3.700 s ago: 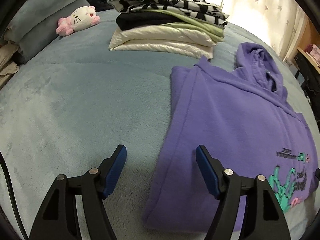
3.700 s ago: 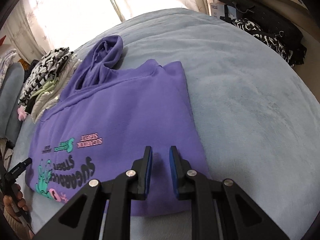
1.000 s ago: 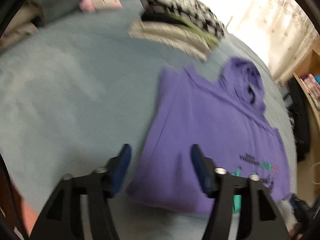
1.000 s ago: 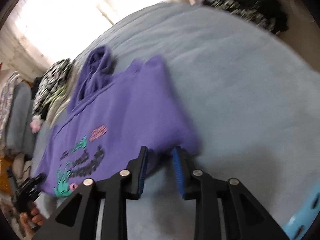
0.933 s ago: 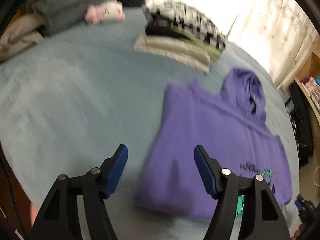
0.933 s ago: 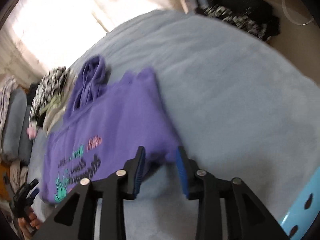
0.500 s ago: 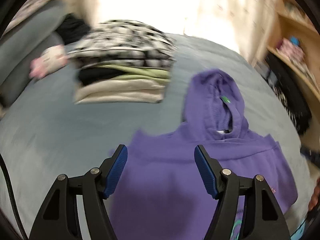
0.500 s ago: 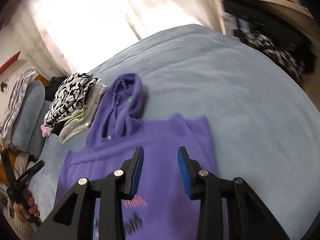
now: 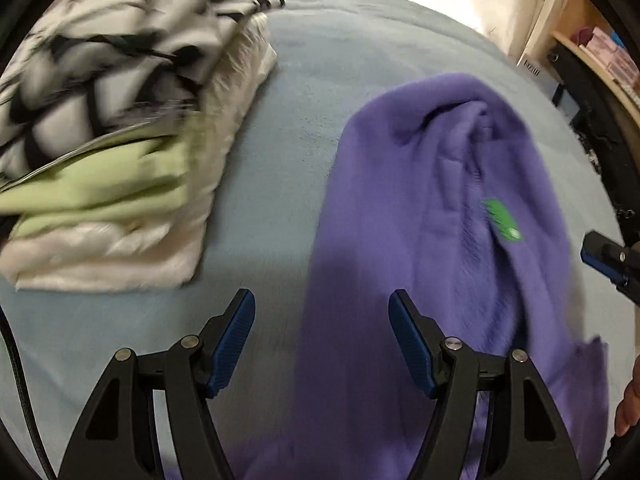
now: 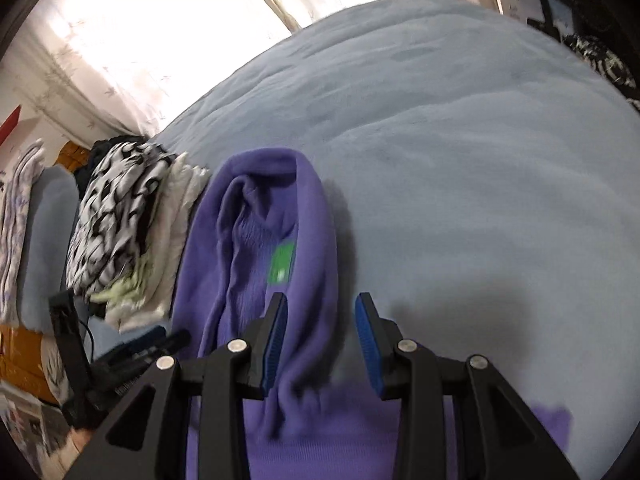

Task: Fold large clothes
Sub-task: 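Grasp the hood near its green tag with both tools, then fold the gripped hood down onto the hoodie body with both tools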

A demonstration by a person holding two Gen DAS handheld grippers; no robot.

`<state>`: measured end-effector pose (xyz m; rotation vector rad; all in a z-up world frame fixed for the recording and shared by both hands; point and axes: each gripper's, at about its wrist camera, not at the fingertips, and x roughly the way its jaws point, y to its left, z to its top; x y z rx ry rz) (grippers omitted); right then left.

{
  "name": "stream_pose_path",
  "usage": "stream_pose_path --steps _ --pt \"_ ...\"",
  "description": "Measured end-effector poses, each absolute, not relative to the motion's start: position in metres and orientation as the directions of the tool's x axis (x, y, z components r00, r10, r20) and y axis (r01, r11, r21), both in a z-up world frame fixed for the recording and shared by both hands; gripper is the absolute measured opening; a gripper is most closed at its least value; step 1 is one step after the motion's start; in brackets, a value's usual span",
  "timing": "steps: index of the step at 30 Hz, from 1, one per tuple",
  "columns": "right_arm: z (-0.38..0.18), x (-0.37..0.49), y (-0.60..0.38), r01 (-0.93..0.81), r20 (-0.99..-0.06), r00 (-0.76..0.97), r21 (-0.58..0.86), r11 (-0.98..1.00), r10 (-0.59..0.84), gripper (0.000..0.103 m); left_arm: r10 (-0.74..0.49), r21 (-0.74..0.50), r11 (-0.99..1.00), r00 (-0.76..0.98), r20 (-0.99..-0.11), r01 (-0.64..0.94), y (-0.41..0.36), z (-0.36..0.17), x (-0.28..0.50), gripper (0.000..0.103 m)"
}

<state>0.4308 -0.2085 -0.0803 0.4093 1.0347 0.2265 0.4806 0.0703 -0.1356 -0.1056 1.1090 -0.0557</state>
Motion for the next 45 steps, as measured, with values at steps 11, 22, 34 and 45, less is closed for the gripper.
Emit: stream_pose_path --steps 11,22,34,45 --pt "-0.118 0.493 -0.196 0.064 -0.814 0.481 0.404 0.913 0.326 0.026 -0.149 -0.182 0.983 0.485 -0.862 -0.022 0.068 -0.148 0.516 0.004" --pt "-0.049 0.427 -0.221 -0.095 -0.693 0.619 0.401 0.911 0.370 0.005 -0.036 -0.107 0.992 0.693 -0.720 -0.060 0.090 -0.067 0.430 0.003" --pt "-0.024 0.244 -0.213 -0.309 -0.641 0.655 0.257 0.916 0.401 0.010 -0.188 -0.188 0.979 0.704 -0.685 0.078 0.107 -0.067 0.231 0.004" --pt "-0.093 0.142 -0.240 -0.158 -0.751 0.533 0.365 0.917 0.391 0.017 -0.279 -0.331 0.944 0.573 -0.770 0.015 0.113 -0.116 0.122 0.005"
